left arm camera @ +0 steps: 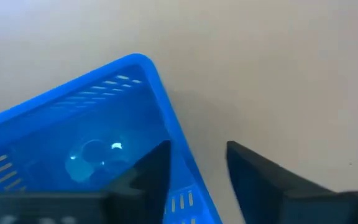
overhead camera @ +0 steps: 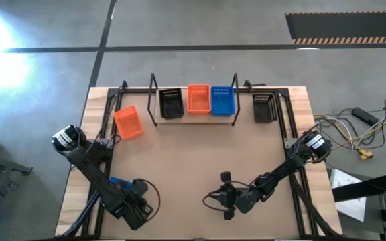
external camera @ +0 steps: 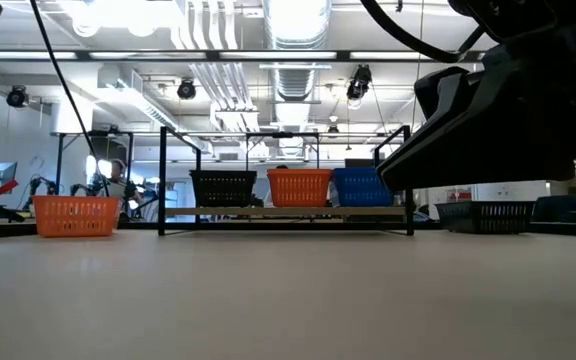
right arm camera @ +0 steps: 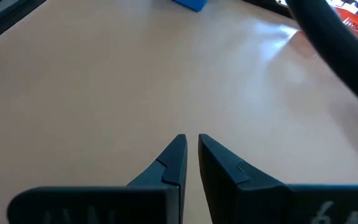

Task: Stack baskets on shelf by color
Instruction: Stack the blue bin on the blue bins on the shelf

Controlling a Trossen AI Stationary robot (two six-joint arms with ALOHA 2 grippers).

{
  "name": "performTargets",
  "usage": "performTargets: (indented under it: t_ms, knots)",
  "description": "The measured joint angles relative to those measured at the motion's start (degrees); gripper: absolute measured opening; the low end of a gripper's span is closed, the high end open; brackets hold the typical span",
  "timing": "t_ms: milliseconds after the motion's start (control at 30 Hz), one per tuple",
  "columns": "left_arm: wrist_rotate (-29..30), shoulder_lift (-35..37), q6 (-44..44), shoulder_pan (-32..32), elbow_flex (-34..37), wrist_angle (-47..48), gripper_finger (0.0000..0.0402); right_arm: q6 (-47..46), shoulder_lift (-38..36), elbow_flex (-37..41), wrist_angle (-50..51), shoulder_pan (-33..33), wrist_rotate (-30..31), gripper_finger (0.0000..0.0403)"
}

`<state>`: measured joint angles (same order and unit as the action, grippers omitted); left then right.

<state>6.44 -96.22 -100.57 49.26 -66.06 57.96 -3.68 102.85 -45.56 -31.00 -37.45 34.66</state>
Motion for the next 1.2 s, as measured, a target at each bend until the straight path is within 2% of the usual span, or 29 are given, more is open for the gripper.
performTargets:
  t_ms: [133, 233, 367, 467, 700, 800, 1000, 1200]
  knots:
    - [-0.37, -1.08, 4.63, -0.36, -0.02, -2.89, 0.0051, -0.02, -0.76, 0.07, 1.09, -0.79, 0.76, 0.0034]
    - [0.12, -1.69, 11.66, -1.45, -0.05, -7.18, 0.0010, -0.31, -3.61, 0.07, 5.21, -2.78, 4.61, 0.0034]
    - [1.99, -3.08, 23.86, -4.41, -0.98, -13.61, 0.0012, -3.83, -8.36, 0.07, 15.17, -5.90, 11.44, 0.0034]
    - [4.36, -4.48, 35.85, -7.84, -1.53, -18.30, 0.0013, -8.17, -11.99, 0.07, 22.00, -7.94, 14.12, 0.0033]
    - [4.45, -8.40, 65.59, -18.54, -1.63, -37.81, 0.0013, -14.68, -15.62, 0.24, 28.36, -10.00, 14.55, 0.0033]
    - [3.45, -10.17, 74.62, -22.83, -2.43, -44.86, 0.0013, -17.55, -15.76, 0.35, 31.09, -10.58, 14.49, 0.0034]
    - [3.32, -11.74, 79.96, -29.27, -4.38, -50.46, 0.0013, -23.92, -15.74, 0.35, 34.15, -11.67, 14.42, 0.0034]
    - [3.26, -11.98, 83.00, -32.25, -4.76, -53.59, 0.0013, -25.89, -15.67, 0.35, 33.73, -11.67, 12.95, 0.0033]
